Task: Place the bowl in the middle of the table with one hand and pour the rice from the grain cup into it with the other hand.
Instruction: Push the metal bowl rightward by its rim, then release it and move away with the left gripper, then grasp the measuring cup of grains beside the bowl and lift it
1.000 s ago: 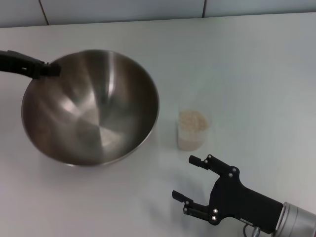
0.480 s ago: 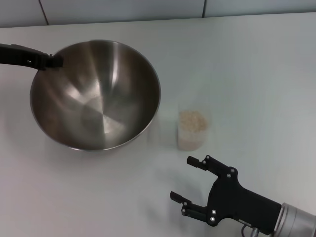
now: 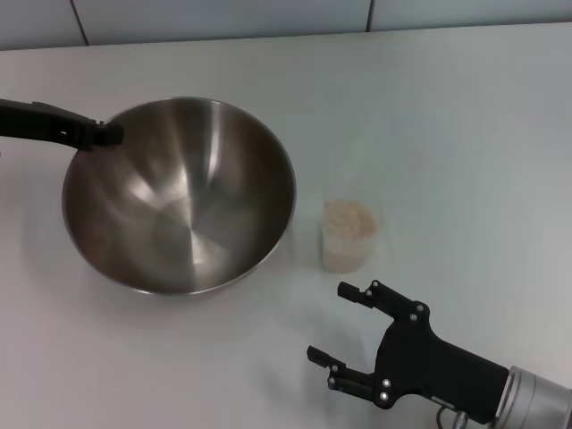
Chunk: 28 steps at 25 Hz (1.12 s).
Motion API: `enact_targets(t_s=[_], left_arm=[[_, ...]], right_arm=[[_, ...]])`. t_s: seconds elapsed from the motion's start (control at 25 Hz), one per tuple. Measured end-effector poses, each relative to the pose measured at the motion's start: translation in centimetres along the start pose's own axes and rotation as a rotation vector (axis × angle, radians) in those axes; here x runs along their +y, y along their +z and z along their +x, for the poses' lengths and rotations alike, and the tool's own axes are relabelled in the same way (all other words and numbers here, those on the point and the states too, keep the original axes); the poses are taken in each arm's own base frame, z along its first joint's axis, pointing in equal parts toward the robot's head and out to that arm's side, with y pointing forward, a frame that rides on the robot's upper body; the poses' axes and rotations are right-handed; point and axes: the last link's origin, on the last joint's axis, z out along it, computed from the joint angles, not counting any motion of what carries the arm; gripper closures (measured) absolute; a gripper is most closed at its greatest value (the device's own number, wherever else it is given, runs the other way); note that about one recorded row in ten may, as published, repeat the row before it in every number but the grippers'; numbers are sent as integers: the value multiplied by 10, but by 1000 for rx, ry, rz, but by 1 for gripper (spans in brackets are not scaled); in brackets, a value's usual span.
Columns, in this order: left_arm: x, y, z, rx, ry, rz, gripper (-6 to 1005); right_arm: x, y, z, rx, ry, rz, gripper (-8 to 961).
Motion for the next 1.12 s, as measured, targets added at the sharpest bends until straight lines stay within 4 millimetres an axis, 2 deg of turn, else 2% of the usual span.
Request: enact_targets(t_s=[0.2,0.36,0.56,0.64,0.68,0.72,0.76,0.92,1.0,1.04,1.08,1.12], left_arm=[[4,4,1,4,6,-7,957],[5,2,6,19,20,1,898],[9,-6,17,50,99,-3,825],[16,-19,23,134,212,11,796],[16,-19,23,134,212,11,748],[21,-34,24,221,314,52,699],[21,-34,24,221,314,52,651],[30,-66,9,415,446,90,470],[36,-81,-3,541,481,61,387],[44,-93,-27,649,538,33,345],[44,-93,-27,649,538,33,282],[48,-98,-40,700,579,29,218]], right_arm=[[0,0,0,-2,0,0,167],[0,0,0,-1,1,1,169],[0,-1,0,0,1,2,172],[0,0,0,0,1,3,173],[0,0,0,0,1,3,174],[0,-1,0,0,1,3,174],[0,-1,0,0,1,4,175],[0,-1,0,0,1,7,177],[-1,-1,0,0,1,10,178],[-2,-2,0,0,0,14,179],[-2,-2,0,0,0,14,179],[-2,-2,0,-2,1,17,180]])
